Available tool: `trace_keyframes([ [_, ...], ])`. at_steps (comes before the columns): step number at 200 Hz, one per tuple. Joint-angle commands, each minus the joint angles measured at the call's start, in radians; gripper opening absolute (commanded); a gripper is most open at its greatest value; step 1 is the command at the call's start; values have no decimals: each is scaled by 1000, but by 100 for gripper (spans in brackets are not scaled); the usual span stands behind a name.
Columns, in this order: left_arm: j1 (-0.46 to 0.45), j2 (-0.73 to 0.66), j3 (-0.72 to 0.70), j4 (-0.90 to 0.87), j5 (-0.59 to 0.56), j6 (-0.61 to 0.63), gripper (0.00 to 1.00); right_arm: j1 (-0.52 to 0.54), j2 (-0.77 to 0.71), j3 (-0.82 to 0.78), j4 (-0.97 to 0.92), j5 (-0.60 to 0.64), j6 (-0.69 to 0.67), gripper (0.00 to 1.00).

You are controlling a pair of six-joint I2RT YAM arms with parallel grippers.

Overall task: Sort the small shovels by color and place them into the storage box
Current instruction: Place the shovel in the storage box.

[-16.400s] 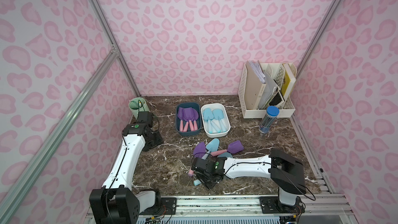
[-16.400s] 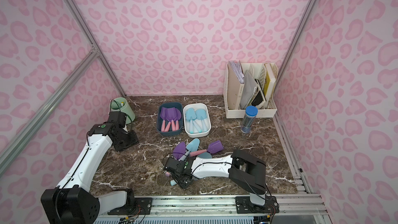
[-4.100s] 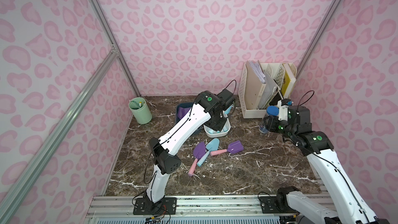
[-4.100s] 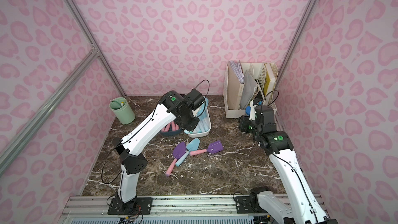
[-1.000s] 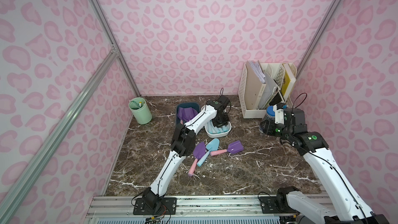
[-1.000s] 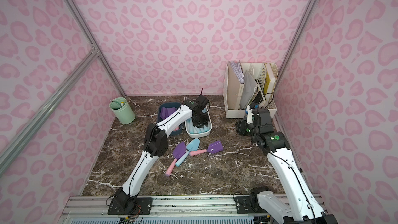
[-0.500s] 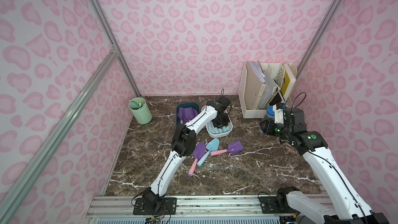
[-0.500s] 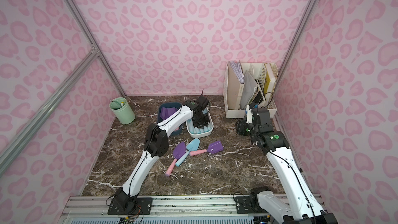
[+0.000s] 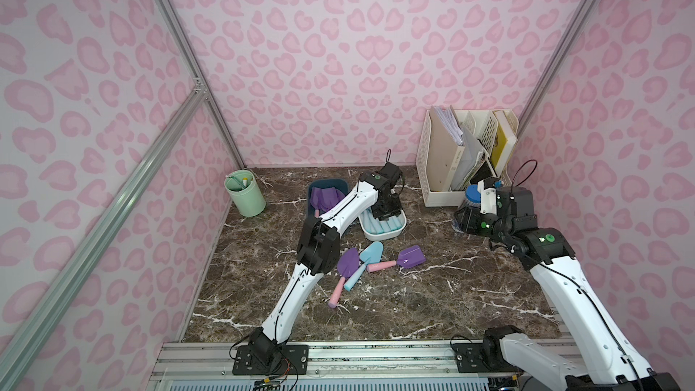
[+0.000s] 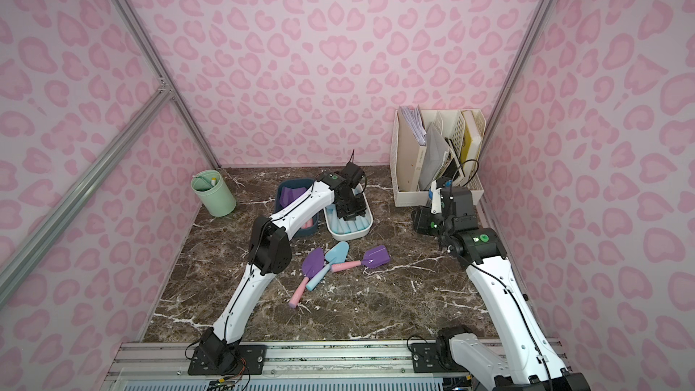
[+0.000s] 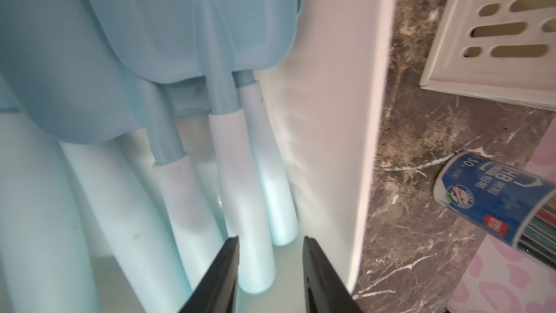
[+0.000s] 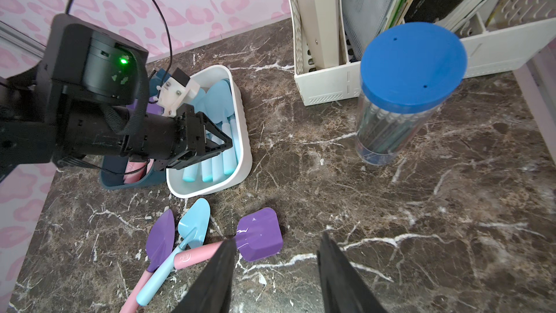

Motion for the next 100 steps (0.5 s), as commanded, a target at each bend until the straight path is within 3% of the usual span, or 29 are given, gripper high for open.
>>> trace_keyframes([
  [1, -6, -51, 3, 2, -18, 35, 44, 1, -8, 12, -7, 13, 11, 50],
  [78, -23, -276, -5, -92, -97, 166, 51, 0, -47, -9, 52, -4, 109, 46],
  [100, -26, -378, -92, -104, -144, 204, 51, 1, -77, -31, 90, -5, 137, 44],
])
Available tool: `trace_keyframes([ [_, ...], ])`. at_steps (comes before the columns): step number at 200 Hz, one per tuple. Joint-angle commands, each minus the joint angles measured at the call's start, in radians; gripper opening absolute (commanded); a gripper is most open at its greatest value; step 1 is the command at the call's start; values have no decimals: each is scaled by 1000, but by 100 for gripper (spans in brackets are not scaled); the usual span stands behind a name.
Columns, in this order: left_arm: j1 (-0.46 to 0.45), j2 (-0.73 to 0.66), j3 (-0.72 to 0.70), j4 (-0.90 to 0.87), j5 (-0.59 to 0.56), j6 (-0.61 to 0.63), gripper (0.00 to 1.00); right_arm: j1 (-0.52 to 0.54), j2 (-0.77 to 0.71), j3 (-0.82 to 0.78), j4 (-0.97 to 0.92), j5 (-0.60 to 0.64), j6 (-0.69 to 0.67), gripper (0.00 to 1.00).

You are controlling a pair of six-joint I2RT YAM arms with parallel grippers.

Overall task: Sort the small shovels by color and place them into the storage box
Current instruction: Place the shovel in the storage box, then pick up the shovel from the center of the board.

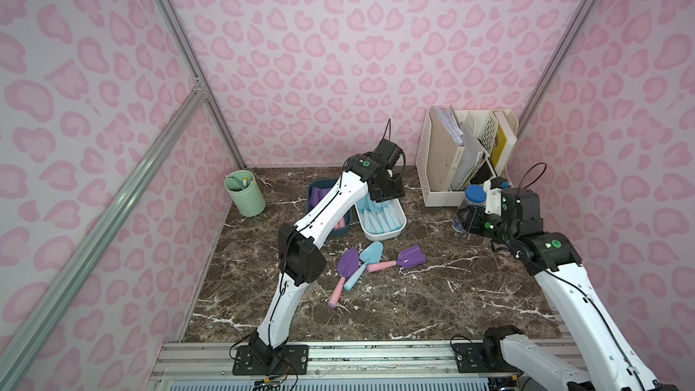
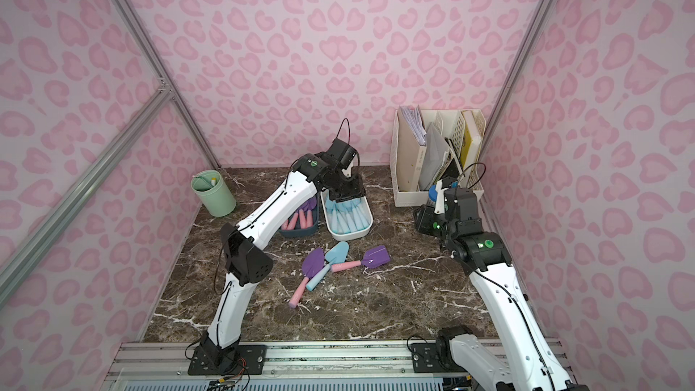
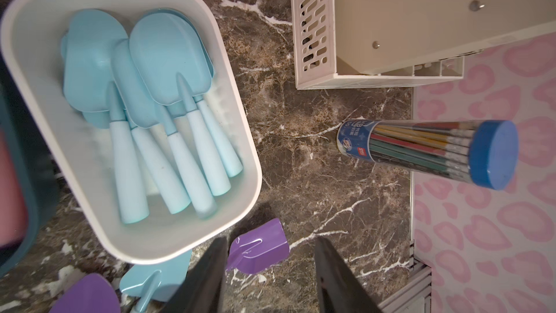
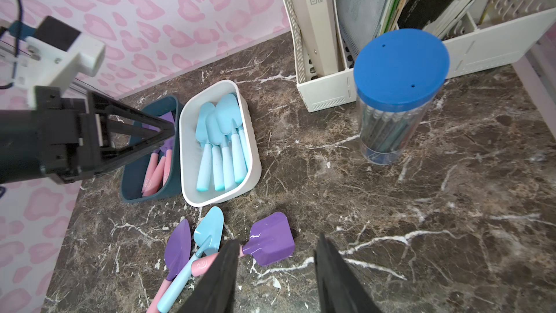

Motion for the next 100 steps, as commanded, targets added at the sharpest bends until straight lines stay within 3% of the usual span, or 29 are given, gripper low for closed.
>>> trace_keyframes([
  [1, -2, -83, -77, -50, -67, 70, 51, 0, -27, -18, 69, -5, 49, 44],
  [46, 6, -320, -386, -16, -166, 117, 53, 5, -51, -40, 94, 5, 114, 44],
  [100, 41, -559, -662, -77, -365, 125, 53, 59, 12, -37, 71, -49, 204, 44],
])
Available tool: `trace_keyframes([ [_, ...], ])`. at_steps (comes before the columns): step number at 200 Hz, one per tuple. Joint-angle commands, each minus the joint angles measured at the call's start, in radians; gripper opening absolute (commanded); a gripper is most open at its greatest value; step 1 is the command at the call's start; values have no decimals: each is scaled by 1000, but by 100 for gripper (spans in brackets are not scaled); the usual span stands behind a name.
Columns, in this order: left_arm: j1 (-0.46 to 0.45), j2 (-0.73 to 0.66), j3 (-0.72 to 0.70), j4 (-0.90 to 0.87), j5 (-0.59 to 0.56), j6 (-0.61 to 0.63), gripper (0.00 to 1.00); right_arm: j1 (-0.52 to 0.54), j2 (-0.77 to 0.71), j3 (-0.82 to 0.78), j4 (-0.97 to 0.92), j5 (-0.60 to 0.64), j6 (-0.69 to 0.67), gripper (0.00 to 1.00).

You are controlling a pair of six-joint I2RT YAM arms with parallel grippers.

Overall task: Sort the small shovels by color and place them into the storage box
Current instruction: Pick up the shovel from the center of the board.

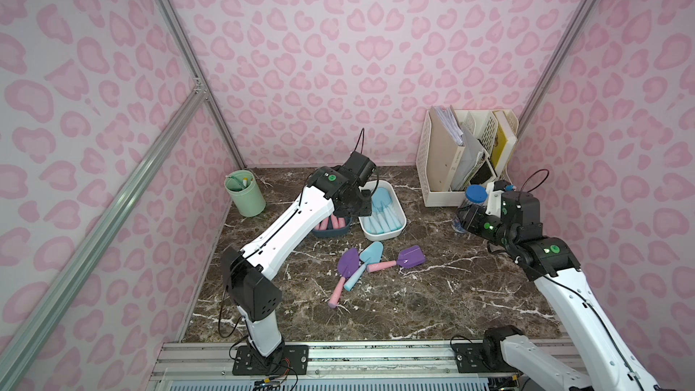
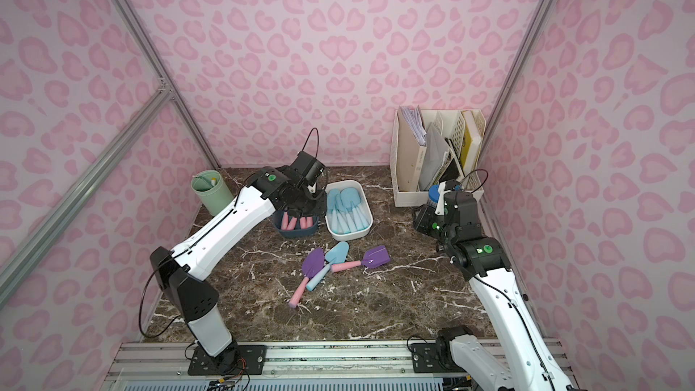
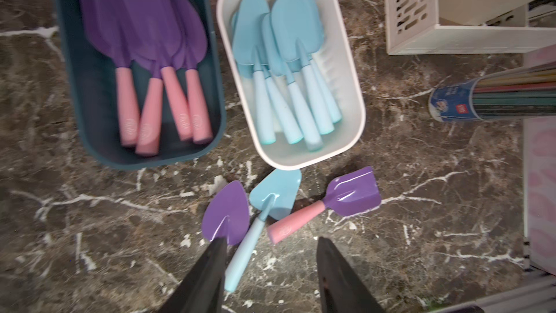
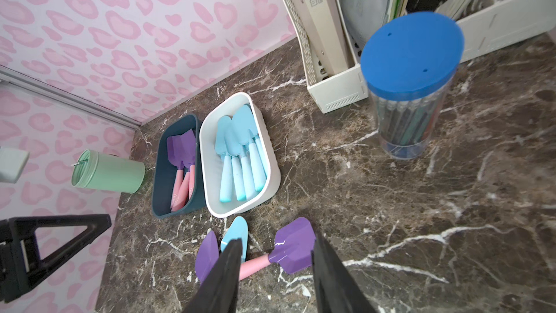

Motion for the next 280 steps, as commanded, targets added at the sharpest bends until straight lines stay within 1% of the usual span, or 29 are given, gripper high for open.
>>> trace_keyframes([
  [1, 19, -74, -83, -40, -122, 22, 53, 34, 24, 3, 13, -28, 66, 44],
  [15, 47, -135, -157, -41, -133, 26, 54, 91, 38, -2, 22, -3, 108, 45],
  [40, 95, -229, -284, -45, -169, 36, 54, 259, 34, -43, 72, 134, 243, 45],
  [54, 123, -273, -350, -41, -162, 38, 55, 346, 38, -74, 102, 195, 333, 46],
  [68, 144, -304, -392, -35, -154, 40, 56, 416, 53, -110, 140, 230, 410, 47],
  [72, 150, -311, -423, -35, -154, 42, 56, 434, 59, -120, 152, 240, 432, 47],
  [87, 167, -334, -463, -37, -152, 45, 56, 494, 85, -153, 189, 263, 508, 48],
  [100, 181, -349, -492, -35, -154, 46, 57, 528, 117, -164, 216, 258, 556, 49],
  [136, 217, -376, -552, -28, -149, 52, 57, 625, 249, -145, 244, 308, 677, 54],
  [171, 259, -395, -604, -11, -135, 64, 58, 678, 371, -118, 222, 324, 828, 57],
  [202, 296, -411, -640, 3, -114, 83, 58, 712, 453, -88, 217, 314, 925, 58],
  [227, 323, -420, -659, 16, -98, 100, 59, 727, 541, -25, 141, 307, 1010, 59],
  [250, 343, -423, -671, 22, -85, 116, 59, 735, 626, 51, 85, 284, 1037, 59],
  [280, 362, -423, -681, 28, -65, 134, 59, 744, 694, 88, 92, 260, 1085, 60],
])
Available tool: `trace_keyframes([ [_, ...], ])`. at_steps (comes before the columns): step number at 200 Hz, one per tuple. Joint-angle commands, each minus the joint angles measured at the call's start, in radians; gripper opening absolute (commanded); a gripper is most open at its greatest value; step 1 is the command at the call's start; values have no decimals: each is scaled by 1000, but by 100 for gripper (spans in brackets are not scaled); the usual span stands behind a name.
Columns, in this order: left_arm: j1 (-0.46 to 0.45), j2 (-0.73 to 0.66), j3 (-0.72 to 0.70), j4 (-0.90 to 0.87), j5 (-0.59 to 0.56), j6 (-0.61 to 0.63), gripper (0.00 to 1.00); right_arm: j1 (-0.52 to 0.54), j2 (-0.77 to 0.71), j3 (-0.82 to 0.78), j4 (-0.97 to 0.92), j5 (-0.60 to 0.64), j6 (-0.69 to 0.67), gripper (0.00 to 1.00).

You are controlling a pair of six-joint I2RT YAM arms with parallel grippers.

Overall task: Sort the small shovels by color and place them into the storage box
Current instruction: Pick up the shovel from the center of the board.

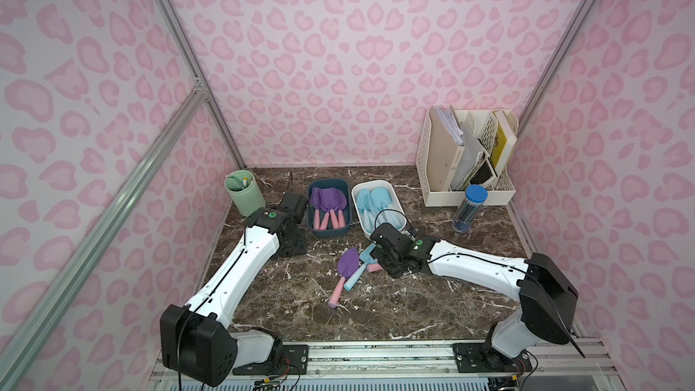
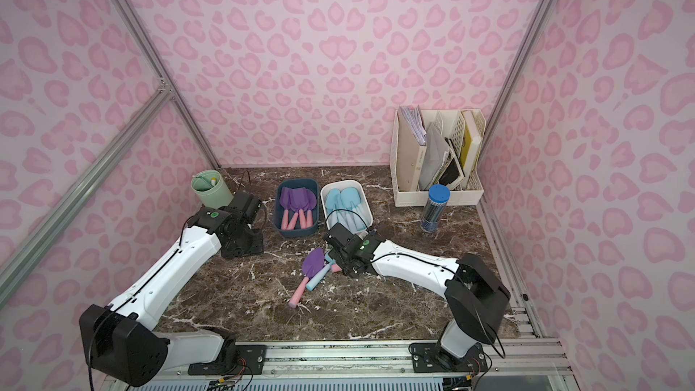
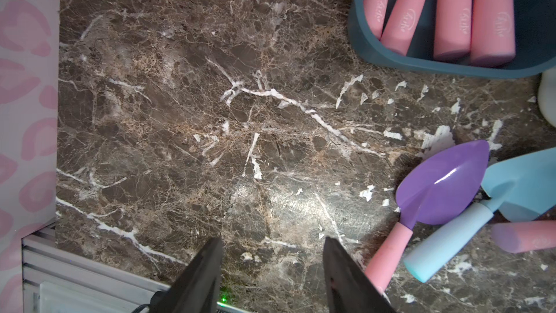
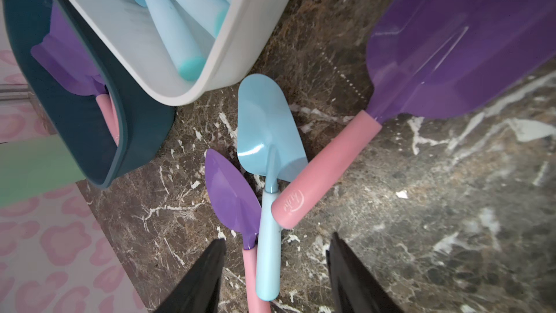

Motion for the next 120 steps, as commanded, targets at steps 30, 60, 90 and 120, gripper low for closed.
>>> trace_keyframes([
  [30, 26, -4, -11, 16, 38, 42, 59, 6, 73, 32, -29, -59, 111, 60],
  [60, 41, 0, -19, 21, 46, 58, 59, 5, 109, 33, -1, -90, 128, 60],
  [90, 58, 1, -23, 24, 61, 67, 59, -1, 142, 45, 9, -104, 135, 59],
  [120, 67, 3, -23, 22, 68, 75, 59, -7, 153, 40, 21, -104, 142, 57],
])
